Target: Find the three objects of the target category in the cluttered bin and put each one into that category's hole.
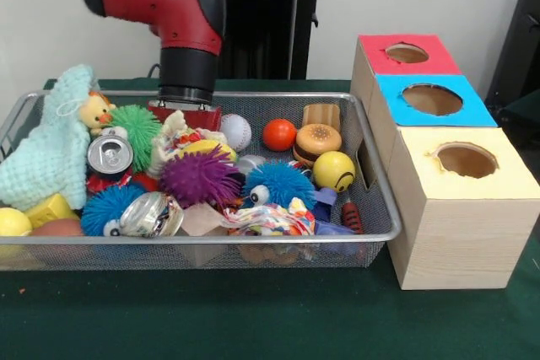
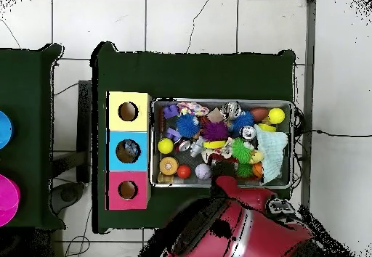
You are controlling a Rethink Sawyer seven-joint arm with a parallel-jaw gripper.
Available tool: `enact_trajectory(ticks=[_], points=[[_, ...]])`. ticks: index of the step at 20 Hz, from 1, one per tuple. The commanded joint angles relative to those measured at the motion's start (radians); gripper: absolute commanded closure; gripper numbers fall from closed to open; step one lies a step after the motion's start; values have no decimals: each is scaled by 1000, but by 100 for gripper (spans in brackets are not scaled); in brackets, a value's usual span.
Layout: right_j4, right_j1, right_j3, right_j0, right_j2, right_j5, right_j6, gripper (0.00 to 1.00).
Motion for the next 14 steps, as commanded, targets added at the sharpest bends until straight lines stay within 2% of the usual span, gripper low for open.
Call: enact_trajectory(ticks=[1, 2, 5, 8, 14], points=[[-320, 210, 60, -634, 910, 846, 72, 0], [-274, 279, 84, -698, 968, 933, -12, 0], [-170, 338, 132, -746, 1001, 997, -114, 0], [-96, 378, 173, -775, 1010, 1006, -153, 0], [-34, 458, 187, -803, 1007, 1025, -187, 0]])
